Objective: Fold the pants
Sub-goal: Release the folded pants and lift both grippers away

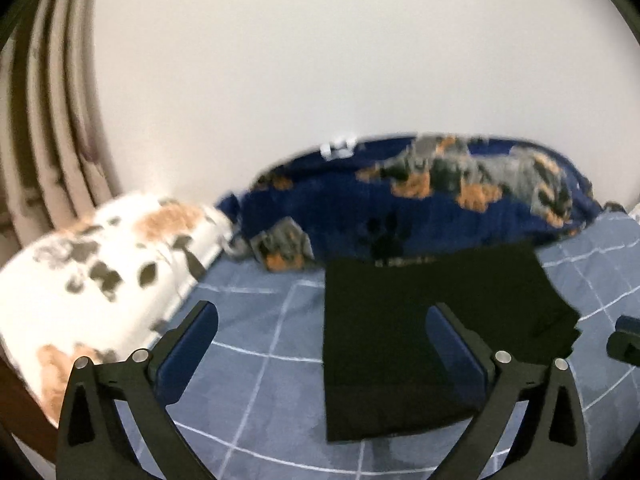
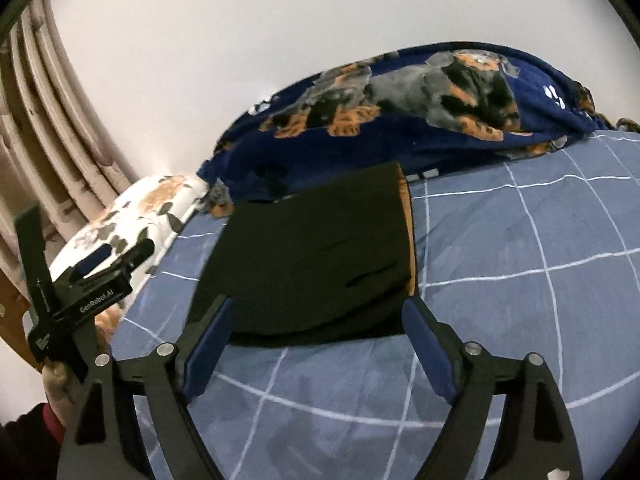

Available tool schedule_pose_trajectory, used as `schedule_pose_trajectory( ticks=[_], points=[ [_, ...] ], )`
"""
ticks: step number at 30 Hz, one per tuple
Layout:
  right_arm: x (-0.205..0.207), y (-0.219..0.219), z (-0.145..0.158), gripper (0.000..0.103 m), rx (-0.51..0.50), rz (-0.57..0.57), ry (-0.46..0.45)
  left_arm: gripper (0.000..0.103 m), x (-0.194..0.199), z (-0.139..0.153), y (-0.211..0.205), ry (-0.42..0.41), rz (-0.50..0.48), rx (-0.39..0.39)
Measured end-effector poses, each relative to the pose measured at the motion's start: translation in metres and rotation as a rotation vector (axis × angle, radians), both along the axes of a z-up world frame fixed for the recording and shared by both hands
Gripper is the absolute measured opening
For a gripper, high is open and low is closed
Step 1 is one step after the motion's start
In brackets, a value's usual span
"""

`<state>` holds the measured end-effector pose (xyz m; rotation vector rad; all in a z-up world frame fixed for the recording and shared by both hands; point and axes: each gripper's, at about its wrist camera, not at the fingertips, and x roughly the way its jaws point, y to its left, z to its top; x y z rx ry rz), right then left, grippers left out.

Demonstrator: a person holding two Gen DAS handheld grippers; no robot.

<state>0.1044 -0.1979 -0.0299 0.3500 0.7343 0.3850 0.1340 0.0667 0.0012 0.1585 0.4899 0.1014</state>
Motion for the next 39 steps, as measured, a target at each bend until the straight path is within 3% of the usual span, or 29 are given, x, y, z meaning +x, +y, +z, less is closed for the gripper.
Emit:
schedule_pose_trajectory(
  ticks=[10, 18, 27, 39],
  points=[
    [-0.038, -0.003, 0.045, 0.087, 0.005, -0.014, -0.089, 0.103, -0.051, 0.061, -0.016, -0.060, -0.128, -0.115],
    [-0.062, -0.005, 0.072, 0.091, -0.014, -0.026, -0.159, 0.103, -0.081, 0.084, -0.027, -0.110, -0.134, -0.176],
    [-0.075, -0.008, 0.079, 0.093, -0.030, -0.048, -0.169, 0.103, -0.094, 0.089, -0.027, -0.097, -0.113, -0.189],
    [-0.081, -0.006, 0.078, 0.094, -0.044, -0.047, -0.151, 0.103, -0.100, 0.080, -0.037, -0.086, -0.128, -0.126]
  ],
)
